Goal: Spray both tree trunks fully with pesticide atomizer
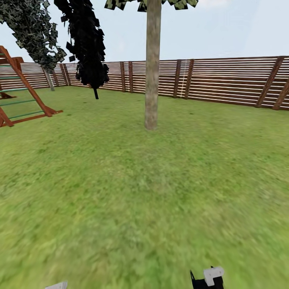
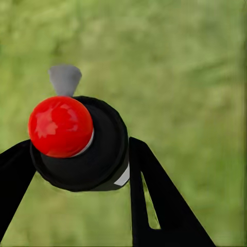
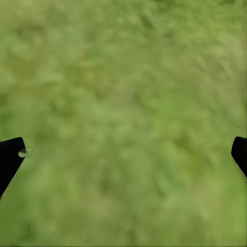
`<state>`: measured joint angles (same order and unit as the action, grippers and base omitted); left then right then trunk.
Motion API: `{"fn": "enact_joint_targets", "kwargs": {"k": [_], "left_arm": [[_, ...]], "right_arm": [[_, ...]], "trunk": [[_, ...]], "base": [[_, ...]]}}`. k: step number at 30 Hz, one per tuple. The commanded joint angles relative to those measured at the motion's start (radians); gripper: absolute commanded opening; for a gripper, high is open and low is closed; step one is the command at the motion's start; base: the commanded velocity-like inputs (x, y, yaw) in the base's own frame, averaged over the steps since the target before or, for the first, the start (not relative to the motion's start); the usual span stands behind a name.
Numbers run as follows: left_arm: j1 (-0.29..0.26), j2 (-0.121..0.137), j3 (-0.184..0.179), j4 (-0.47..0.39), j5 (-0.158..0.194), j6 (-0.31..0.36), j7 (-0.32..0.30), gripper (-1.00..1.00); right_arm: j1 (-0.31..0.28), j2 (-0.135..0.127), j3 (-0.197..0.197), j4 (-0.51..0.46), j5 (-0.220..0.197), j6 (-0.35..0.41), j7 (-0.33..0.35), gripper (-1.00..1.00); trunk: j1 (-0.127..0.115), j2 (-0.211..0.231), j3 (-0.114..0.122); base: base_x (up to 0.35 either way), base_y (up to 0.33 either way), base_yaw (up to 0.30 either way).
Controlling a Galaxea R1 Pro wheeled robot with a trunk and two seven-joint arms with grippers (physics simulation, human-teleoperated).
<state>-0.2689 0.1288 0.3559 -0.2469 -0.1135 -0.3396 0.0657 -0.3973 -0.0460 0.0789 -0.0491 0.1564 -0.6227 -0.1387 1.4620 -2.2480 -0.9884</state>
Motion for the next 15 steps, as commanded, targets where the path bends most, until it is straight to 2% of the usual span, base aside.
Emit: {"fn": "enact_joint_targets", "kwargs": {"k": [1, 15], "left_arm": [[0.000, 0.000, 0.000, 0.000, 0.000, 0.000, 0.000, -1.00], [0.000, 0.000, 0.000, 0.000, 0.000, 0.000, 0.000, -1.00]], "right_arm": [[0.000, 0.000, 0.000, 0.000, 0.000, 0.000, 0.000, 1.00], [0.000, 0.000, 0.000, 0.000, 0.000, 0.000, -0.001, 1.00]], "trunk": [[0.000, 0.000, 0.000], [0.000, 0.000, 0.000]], "base": [[0.340, 0.000, 0.000], [0.340, 0.000, 0.000]]}}
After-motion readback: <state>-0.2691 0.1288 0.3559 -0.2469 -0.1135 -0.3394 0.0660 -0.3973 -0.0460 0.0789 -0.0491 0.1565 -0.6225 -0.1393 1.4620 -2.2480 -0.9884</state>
